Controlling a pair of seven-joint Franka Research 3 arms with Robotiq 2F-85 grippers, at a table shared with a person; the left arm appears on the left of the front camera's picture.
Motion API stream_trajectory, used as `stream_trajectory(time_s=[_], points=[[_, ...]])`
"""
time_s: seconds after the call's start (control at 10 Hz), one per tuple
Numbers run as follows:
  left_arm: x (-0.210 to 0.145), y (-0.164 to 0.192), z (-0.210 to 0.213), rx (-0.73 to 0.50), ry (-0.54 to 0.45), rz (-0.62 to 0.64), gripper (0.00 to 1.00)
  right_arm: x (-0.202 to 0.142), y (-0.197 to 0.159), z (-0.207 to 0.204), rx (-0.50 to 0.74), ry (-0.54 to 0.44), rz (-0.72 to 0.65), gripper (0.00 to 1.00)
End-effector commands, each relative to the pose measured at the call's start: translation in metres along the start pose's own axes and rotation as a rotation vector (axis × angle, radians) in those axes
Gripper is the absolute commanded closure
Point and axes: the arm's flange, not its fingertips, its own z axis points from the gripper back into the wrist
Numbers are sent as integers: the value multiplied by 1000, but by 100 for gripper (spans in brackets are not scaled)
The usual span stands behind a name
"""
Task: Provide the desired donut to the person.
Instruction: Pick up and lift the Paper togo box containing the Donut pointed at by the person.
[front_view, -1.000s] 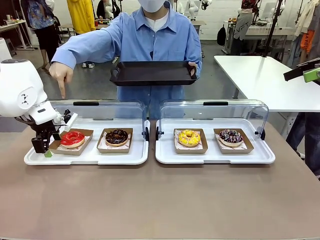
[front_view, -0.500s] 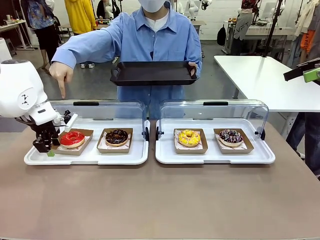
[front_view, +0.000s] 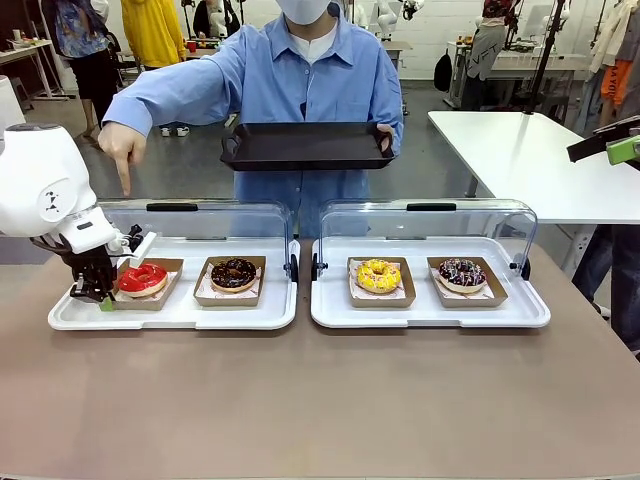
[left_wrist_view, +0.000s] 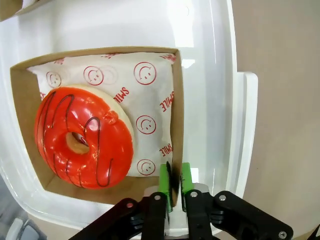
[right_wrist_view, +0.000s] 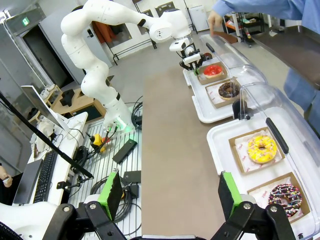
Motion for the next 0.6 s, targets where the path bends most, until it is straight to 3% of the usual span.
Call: stream_trajectory(time_s=[0.0,0.5], points=[[-2,2,1,-12,2,-16,100,0,0,0,8,-8,4,0],[-1,-20,20,28,52,-71,100,0,0,0,8,-8,4,0]])
